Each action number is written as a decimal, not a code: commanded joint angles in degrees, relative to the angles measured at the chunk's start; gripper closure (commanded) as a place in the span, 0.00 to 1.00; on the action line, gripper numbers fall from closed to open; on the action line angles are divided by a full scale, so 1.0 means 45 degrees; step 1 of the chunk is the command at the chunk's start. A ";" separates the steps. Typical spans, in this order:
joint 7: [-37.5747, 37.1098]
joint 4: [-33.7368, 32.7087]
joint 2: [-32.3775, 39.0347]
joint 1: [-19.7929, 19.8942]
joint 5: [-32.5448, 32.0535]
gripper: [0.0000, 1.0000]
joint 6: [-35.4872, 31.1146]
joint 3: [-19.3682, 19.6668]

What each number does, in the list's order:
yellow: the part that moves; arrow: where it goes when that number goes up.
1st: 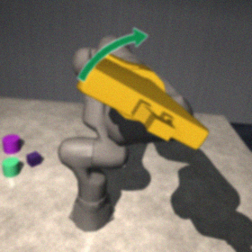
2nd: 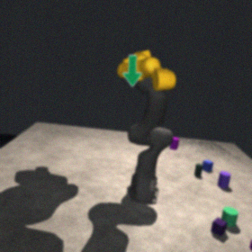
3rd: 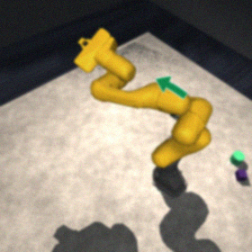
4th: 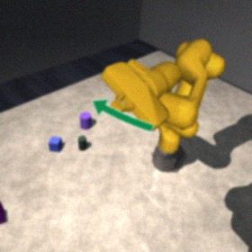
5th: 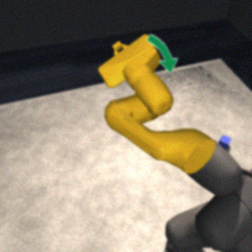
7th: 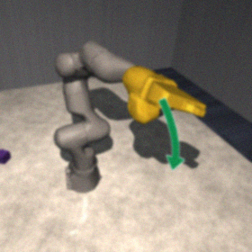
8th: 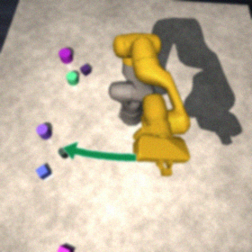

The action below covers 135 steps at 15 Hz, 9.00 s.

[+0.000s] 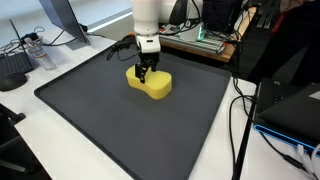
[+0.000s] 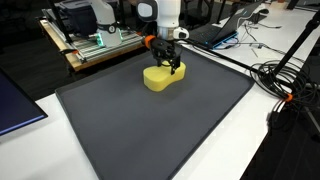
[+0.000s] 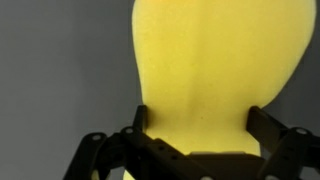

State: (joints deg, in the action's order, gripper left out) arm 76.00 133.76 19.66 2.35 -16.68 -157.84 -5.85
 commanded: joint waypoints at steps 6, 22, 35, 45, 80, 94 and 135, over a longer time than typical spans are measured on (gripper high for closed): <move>0.0952 -0.1082 0.0729 0.0351 0.0875 0.40 0.1208 -0.0461; 0.1224 -0.1189 0.0504 0.0665 0.2394 0.97 0.1444 -0.0634; 0.1086 -0.1141 -0.0321 0.0712 0.2712 0.96 0.1927 -0.0527; 0.1284 -0.1178 -0.0463 0.0657 0.2691 0.61 0.2177 -0.0487; -1.0242 -0.0875 -0.5414 -0.0321 0.6197 0.00 0.6009 0.0983; -1.1311 -0.2527 -0.4258 -0.0751 0.5339 0.00 0.6857 0.0846; -1.3430 -1.5622 0.7386 -0.0309 0.4088 0.00 1.3359 0.0671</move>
State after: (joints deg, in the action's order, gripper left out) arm 14.30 64.88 51.93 -0.41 1.91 -98.95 -2.05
